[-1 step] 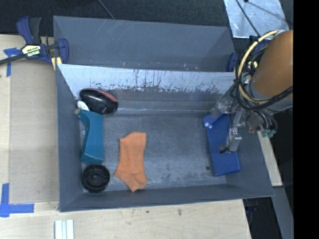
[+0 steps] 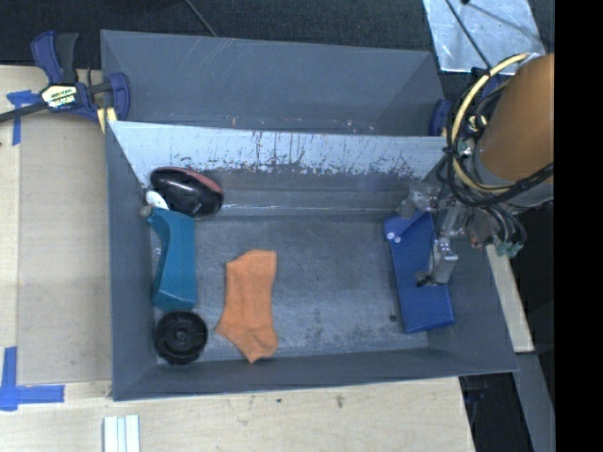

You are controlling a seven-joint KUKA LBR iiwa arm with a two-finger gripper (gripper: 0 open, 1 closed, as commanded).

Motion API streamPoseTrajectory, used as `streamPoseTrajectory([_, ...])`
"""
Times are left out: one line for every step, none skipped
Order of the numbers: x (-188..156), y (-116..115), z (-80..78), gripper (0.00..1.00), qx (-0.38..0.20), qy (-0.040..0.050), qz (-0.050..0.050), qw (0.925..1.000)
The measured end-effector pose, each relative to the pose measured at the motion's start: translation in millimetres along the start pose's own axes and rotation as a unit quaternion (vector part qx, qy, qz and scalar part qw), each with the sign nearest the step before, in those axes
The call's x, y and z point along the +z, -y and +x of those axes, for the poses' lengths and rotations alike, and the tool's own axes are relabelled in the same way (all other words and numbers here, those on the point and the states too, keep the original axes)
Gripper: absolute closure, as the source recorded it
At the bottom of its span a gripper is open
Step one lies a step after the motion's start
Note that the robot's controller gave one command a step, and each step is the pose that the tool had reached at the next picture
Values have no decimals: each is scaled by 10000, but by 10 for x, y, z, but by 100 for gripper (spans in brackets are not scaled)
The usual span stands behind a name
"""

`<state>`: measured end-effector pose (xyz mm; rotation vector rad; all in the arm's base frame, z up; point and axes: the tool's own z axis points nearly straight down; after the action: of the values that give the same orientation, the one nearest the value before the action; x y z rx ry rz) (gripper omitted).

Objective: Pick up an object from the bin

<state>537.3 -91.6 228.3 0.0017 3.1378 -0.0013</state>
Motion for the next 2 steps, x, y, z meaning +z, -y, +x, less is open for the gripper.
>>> streamPoseTrajectory([516, -275, -92, 0, -128, 34, 6, 9999])
streamPoseTrajectory([814, -556, -27, 0, -114, -33, 2, 9999])
